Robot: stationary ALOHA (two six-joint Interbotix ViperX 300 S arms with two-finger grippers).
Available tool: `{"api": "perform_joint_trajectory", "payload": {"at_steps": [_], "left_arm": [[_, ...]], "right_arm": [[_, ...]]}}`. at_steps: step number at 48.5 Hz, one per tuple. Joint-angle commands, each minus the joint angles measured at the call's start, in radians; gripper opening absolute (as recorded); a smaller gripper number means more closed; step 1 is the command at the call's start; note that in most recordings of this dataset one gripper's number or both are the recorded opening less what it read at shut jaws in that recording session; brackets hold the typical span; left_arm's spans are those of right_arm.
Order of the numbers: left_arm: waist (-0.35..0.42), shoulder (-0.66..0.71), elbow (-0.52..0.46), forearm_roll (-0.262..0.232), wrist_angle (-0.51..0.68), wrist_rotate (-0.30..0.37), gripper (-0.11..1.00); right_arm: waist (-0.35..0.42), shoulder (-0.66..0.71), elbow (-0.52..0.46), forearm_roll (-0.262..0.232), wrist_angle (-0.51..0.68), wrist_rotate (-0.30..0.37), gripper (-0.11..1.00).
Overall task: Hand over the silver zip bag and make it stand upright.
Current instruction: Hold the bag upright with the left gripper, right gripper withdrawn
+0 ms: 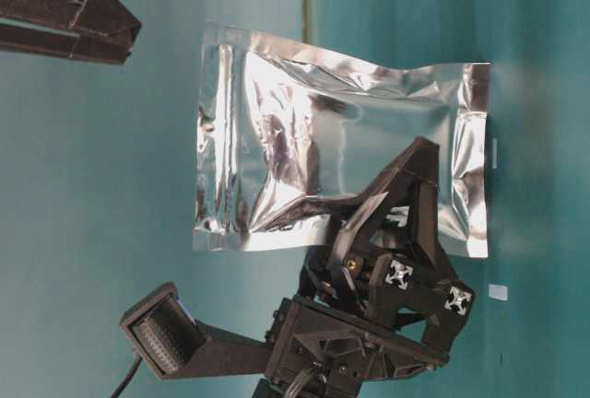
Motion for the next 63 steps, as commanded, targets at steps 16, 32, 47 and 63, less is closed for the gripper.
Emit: {"api": "perform_joint_trajectory", "payload": {"at_steps": [16,32,47,63], "left_arm": [[-0.006,-0.003,0.002,0.0,0.008,0.0,0.27],[-0.006,-0.003,0.002,0.002,0.009,0.0,0.27],[-0.006,-0.003,0.0,0.002,0.009,0.0,0.27],[-0.006,-0.003,0.0,0.002,0.009,0.0,0.27]], "right_arm": [[0.005,-0.025,-0.003,0.002,-0.008,0.008,0.86],[0.006,-0.025,-0.003,0.002,-0.014,0.008,0.86],[0.006,-0.025,-0.003,0.0,-0.017,0.008,0.86],[0.005,-0.025,-0.003,0.002,-0.025,0.011,0.86]]}}
